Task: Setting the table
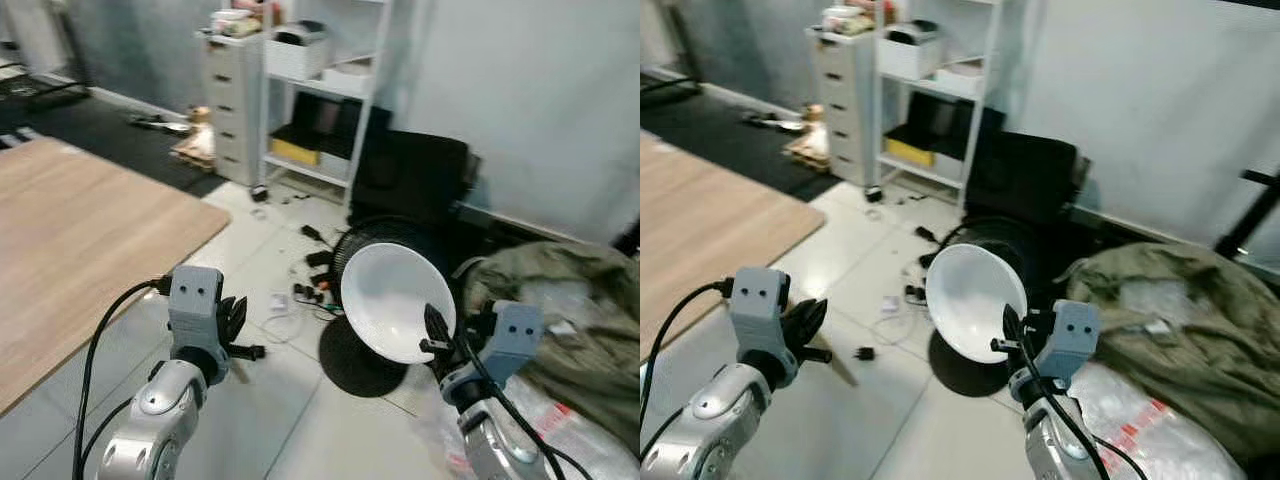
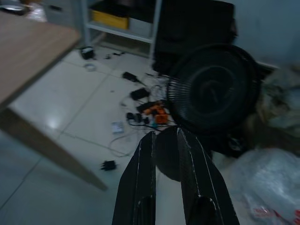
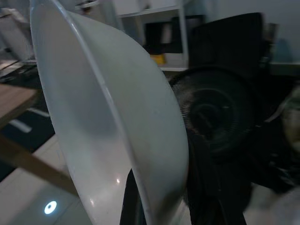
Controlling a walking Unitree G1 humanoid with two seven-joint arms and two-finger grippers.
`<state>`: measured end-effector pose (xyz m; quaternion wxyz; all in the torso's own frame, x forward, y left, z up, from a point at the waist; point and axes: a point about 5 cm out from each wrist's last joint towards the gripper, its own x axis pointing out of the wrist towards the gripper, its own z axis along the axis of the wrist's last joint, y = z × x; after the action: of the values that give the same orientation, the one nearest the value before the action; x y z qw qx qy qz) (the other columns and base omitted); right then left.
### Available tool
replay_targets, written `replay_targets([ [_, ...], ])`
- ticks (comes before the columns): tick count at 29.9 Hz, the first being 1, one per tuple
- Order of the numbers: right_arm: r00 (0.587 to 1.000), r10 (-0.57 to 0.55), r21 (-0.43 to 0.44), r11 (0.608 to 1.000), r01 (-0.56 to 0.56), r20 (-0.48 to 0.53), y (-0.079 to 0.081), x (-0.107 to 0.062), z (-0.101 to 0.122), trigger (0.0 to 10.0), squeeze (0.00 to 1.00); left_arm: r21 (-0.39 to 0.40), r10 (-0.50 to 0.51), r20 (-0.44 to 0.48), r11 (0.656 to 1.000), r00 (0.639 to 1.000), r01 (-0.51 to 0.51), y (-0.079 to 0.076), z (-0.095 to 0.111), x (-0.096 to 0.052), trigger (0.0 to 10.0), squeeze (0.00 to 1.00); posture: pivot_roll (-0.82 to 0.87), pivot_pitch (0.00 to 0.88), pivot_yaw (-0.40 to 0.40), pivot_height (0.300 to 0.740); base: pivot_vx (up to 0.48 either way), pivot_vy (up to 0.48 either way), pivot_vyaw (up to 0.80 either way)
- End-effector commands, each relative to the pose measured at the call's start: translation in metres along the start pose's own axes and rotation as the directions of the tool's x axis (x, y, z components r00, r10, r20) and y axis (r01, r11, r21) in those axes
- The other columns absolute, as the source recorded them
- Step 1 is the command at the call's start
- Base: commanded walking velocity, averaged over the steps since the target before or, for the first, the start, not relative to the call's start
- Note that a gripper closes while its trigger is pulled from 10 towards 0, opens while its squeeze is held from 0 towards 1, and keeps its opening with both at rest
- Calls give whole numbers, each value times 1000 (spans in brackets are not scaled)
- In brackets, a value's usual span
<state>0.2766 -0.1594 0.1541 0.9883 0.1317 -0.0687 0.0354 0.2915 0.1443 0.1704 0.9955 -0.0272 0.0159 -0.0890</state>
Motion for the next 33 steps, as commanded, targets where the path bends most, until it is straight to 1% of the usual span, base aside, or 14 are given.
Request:
replay_targets([
  [1, 1000, 0, 1, 1000, 0, -9, 0, -1, -2, 10000, 0, 12, 7, -30, 1000, 1000, -7, 2, -7, -1, 10000, 0, 77, 77, 50, 740, 0, 0, -800],
  [7, 1000, -3, -2, 1000, 3, -13, -1, -1, -3, 10000, 0, 35, 1, -46, 999, 999, 0, 1, -11, -1, 10000, 0, 75, 75, 51, 740, 0, 0, -800],
  [8, 1000, -4, -4, 1000, 4, -16, -1, -2, -4, 10000, 0, 59, -20, -69, 998, 997, 24, -1, -16, -2, 10000, 0, 75, 75, 51, 740, 0, 0, -800],
  [9, 1000, -5, -4, 1000, 5, -17, -1, -2, -4, 10000, 0, 67, -32, -78, 997, 996, 37, -2, -18, -2, 10000, 0, 75, 75, 51, 740, 0, 0, -800],
  [11, 1000, -5, -5, 1000, 5, -18, -2, -2, -4, 10000, 0, 71, -39, -84, 996, 996, 45, -3, -19, -3, 10000, 0, 75, 75, 51, 740, 0, 0, -800],
  [14, 1000, -9, -9, 1000, 9, -24, -3, -3, -6, 10000, 0, 76, -80, -121, 993, 989, 90, -8, -28, -6, 10000, 0, 75, 75, 51, 740, 0, 0, -800],
  [17, 1000, -11, -11, 1000, 11, -27, -4, -4, -7, 10000, 0, 79, -104, -133, 990, 986, 115, -10, -31, -8, 10000, 0, 75, 75, 51, 740, 0, 0, -800],
  [18, 999, -13, -16, 1000, 12, -33, -4, -4, -8, 10000, 0, 94, -111, -140, 988, 984, 124, -11, -34, -9, 10000, 0, 75, 75, 51, 740, 0, 0, -800],
  [19, 999, -13, -16, 1000, 12, -33, -4, -4, -8, 10000, 0, 94, -111, -140, 988, 984, 124, -11, -34, -9, 10000, 0, 75, 75, 51, 740, 0, 0, -800],
  [22, 999, -17, -32, 999, 15, -49, -6, -6, -13, 10000, 0, 140, -89, -137, 984, 986, 109, -9, -37, -10, 10000, 0, 75, 75, 51, 740, 0, 0, -800],
  [26, 998, -15, -54, 998, 11, -65, -8, -8, -16, 10000, 0, 170, -80, -139, 980, 987, 103, -7, -39, -11, 10000, 0, 70, 79, 51, 740, 0, 0, -800],
  [27, 996, -15, -81, 997, 7, -92, -10, -10, -23, 10000, 0, 196, -91, -141, 973, 986, 118, -7, -43, -13, 10000, 0, 71, 78, 49, 740, 0, 0, -800],
  [30, 978, -25, -163, 987, -9, -206, -19, -23, -52, 10000, 0, 245, -199, -204, 938, 959, 246, -15, -63, -23, 10000, 0, 69, 78, 47, 740, 0, 0, -800],
  [33, 960, -28, -192, 981, -27, -280, -25, -32, -69, 10000, 0, 261, -224, -245, 922, 943, 287, -18, -79, -31, 10000, 0, 68, 78, 44, 740, 0, 0, -800],
])
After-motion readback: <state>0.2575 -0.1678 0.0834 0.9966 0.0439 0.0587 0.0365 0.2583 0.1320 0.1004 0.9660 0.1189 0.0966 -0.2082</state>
